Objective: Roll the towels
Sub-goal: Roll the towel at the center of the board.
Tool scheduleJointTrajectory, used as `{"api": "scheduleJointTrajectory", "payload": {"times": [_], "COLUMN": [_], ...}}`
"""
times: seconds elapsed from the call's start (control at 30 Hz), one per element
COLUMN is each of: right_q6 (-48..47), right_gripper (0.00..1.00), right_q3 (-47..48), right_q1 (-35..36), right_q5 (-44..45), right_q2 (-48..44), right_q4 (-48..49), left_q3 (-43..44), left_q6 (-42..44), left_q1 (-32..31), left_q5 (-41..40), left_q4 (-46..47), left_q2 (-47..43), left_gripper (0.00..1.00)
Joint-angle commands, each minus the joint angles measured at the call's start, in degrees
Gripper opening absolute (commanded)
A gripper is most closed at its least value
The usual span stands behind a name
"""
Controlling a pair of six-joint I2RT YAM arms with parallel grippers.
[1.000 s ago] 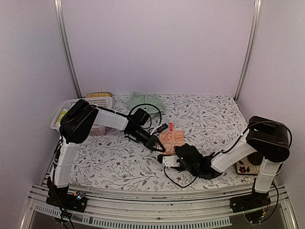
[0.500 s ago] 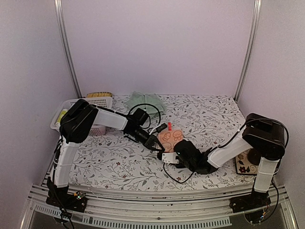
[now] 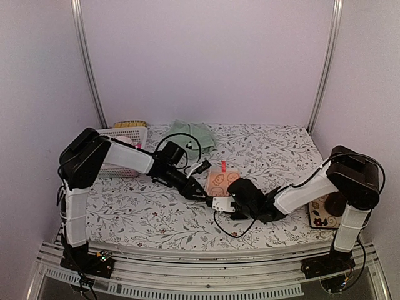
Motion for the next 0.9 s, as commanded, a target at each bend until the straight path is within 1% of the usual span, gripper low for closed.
{"api": "scheduleJointTrajectory", "payload": {"times": [0.0, 0.03, 0.13, 0.3, 0.43, 0.47, 0.53, 0.67, 0.77, 0.87], "right_q6": [3.6, 4.0, 5.4, 8.3, 9.8, 10.1, 10.8, 11.5, 11.9, 12.0], "right_gripper": [0.09, 0.10, 0.09, 0.09, 0.10, 0.10, 0.10, 0.10, 0.10, 0.10], "right_q3": [0.2, 0.3, 1.1, 2.5, 3.5, 3.9, 4.8, 6.9, 8.9, 10.9], "right_q1": [-0.2, -0.2, -0.2, -0.5, -1.1, -1.4, -1.7, -2.1, -2.4, -2.6], "right_q5": [-6.4, -7.4, -10.2, -16.6, -21.9, -23.2, -25.5, -30.2, -33.0, -35.3], "right_q2": [-2.2, -2.5, -3.2, -4.7, -5.6, -5.6, -5.5, -4.5, -3.5, -2.6], "right_q4": [-9.0, -9.6, -12.2, -16.6, -19.1, -19.9, -22.0, -25.7, -28.7, -31.6], "left_q3": [-6.5, -8.3, -14.6, -29.4, -40.4, -43.3, -46.2, -50.5, -53.5, -54.2], "left_q6": [-0.3, -0.6, -0.4, 2.3, 11.5, 13.2, 15.7, 21.6, 27.0, 32.8], "left_q1": [1.4, 1.2, 0.7, -1.7, -6.1, -7.2, -8.9, -12.2, -15.6, -19.0], "left_q5": [-11.2, -12.2, -15.8, -25.4, -30.1, -30.7, -31.7, -33.6, -37.2, -42.1], "left_q4": [5.3, 7.0, 12.9, 27.2, 41.2, 43.9, 47.4, 51.3, 56.2, 58.9], "left_q2": [-5.8, -7.4, -13.8, -25.6, -32.1, -33.0, -34.3, -35.6, -35.1, -32.7], "left_gripper": [0.66, 0.71, 0.79, 0.81, 0.81, 0.81, 0.81, 0.79, 0.78, 0.78]}}
